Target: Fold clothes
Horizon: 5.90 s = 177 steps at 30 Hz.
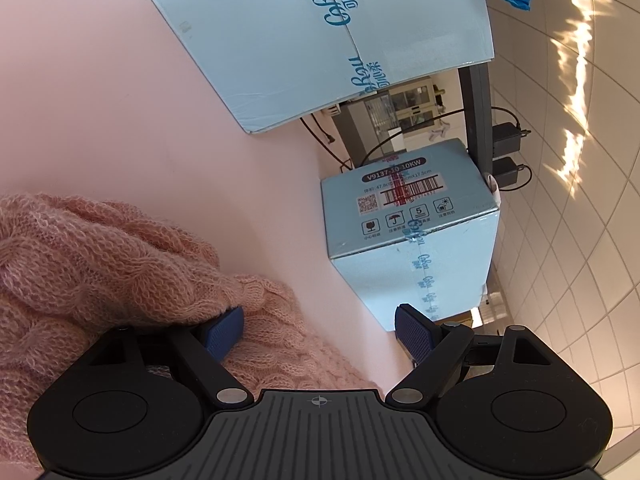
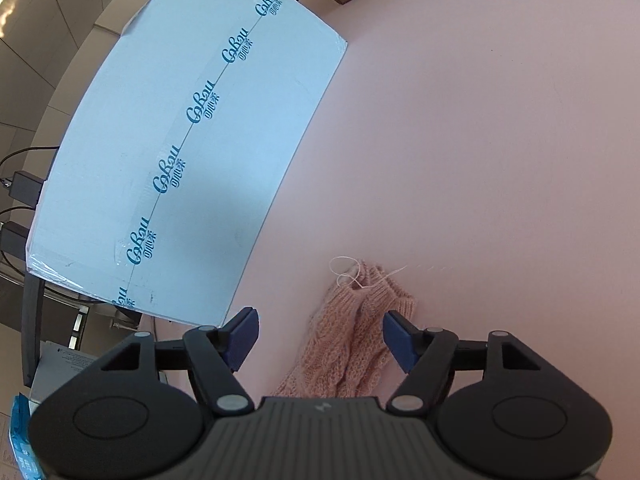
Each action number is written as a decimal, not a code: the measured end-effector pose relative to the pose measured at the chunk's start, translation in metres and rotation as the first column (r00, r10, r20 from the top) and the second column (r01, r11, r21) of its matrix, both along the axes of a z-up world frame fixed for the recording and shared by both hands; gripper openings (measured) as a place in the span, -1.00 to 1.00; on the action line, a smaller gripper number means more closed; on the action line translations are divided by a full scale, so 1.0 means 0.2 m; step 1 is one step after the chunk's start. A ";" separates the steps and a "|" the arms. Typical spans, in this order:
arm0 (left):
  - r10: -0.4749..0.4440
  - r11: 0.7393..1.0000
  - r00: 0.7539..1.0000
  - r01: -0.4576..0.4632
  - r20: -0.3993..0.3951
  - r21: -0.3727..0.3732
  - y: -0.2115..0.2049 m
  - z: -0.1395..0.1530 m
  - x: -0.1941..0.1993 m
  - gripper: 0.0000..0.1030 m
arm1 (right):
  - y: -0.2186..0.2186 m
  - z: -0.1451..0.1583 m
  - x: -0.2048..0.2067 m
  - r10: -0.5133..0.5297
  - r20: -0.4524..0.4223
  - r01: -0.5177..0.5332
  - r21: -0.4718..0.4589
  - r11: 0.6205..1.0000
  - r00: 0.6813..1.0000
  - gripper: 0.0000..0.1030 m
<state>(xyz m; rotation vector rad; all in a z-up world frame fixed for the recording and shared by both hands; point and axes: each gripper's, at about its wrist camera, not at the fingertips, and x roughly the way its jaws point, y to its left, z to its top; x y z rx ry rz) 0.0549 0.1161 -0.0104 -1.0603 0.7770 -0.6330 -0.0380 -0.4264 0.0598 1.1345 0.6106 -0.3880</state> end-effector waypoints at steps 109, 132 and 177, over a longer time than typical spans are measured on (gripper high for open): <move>-0.268 0.949 0.950 0.233 0.159 0.211 -0.32 0.06 -0.11 0.66 | 0.04 -0.22 -0.09 0.104 0.121 -0.123 0.157 0.980 0.987 1.00; -0.267 0.951 0.951 0.233 0.158 0.204 -0.32 0.06 -0.12 0.67 | 0.08 -0.19 0.06 0.087 0.163 -0.067 -0.122 0.990 0.983 0.35; -0.254 0.947 0.950 0.207 0.179 0.246 -0.35 0.07 -0.15 0.67 | 0.59 0.24 0.06 0.408 0.370 -0.301 -0.314 0.900 0.835 -0.78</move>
